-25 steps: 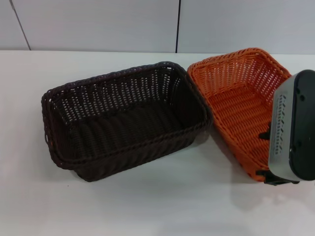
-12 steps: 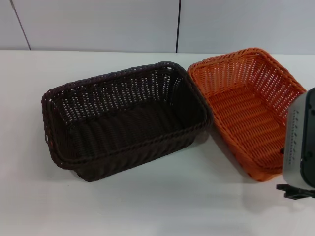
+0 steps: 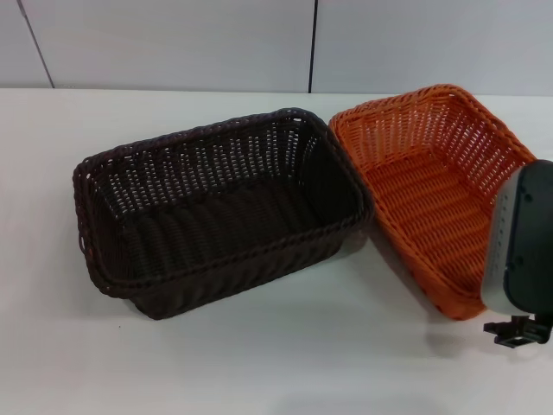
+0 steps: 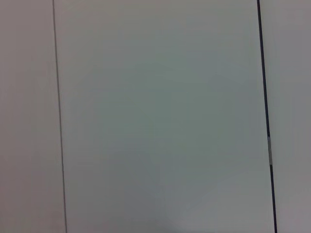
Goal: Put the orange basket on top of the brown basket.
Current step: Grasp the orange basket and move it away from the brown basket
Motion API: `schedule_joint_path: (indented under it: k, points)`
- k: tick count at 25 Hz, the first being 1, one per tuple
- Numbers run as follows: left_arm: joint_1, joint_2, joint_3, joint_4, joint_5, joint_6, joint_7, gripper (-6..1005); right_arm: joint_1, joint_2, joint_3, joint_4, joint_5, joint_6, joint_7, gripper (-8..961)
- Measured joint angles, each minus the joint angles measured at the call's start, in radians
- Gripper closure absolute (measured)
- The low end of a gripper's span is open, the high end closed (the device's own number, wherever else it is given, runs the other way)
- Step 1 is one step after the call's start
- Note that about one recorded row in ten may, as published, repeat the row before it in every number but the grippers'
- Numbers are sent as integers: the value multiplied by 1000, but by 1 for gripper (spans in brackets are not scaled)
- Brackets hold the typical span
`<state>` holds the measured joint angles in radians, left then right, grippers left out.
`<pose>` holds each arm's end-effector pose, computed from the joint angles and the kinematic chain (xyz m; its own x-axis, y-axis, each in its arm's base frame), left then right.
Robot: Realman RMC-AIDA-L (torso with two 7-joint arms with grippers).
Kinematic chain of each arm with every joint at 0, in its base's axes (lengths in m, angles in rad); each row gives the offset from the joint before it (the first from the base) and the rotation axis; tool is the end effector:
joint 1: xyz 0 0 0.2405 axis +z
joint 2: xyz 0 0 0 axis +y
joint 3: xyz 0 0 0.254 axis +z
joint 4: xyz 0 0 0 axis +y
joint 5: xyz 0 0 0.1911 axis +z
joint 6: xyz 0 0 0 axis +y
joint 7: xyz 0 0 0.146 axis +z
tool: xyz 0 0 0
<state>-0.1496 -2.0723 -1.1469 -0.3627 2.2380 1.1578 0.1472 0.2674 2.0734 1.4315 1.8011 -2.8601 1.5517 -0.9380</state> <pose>-0.3813 0.2541 0.0444 0.7685 -0.0092 0.6398 0.6091 0.3166 -0.7272 0.2035 0.2766 0.0116 0.8043 -0.2047 0.5579 0.0573 -0.9077 -0.4156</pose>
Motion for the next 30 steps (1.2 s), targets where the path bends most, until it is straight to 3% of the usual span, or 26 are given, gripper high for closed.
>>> schedule_joint_path:
  k: [10, 21, 30]
  points:
    - [-2, 0, -2, 12, 0, 0, 0, 203, 26, 2, -12, -35, -55, -81, 10, 315]
    - [-23, 3, -5, 46, -4, -13, -1, 203, 60, 4, -6, -41, -58, -109, 80, 661]
    - [-28, 3, -5, 51, -9, -18, -3, 203, 98, 3, 2, 34, -58, -116, 143, 711]
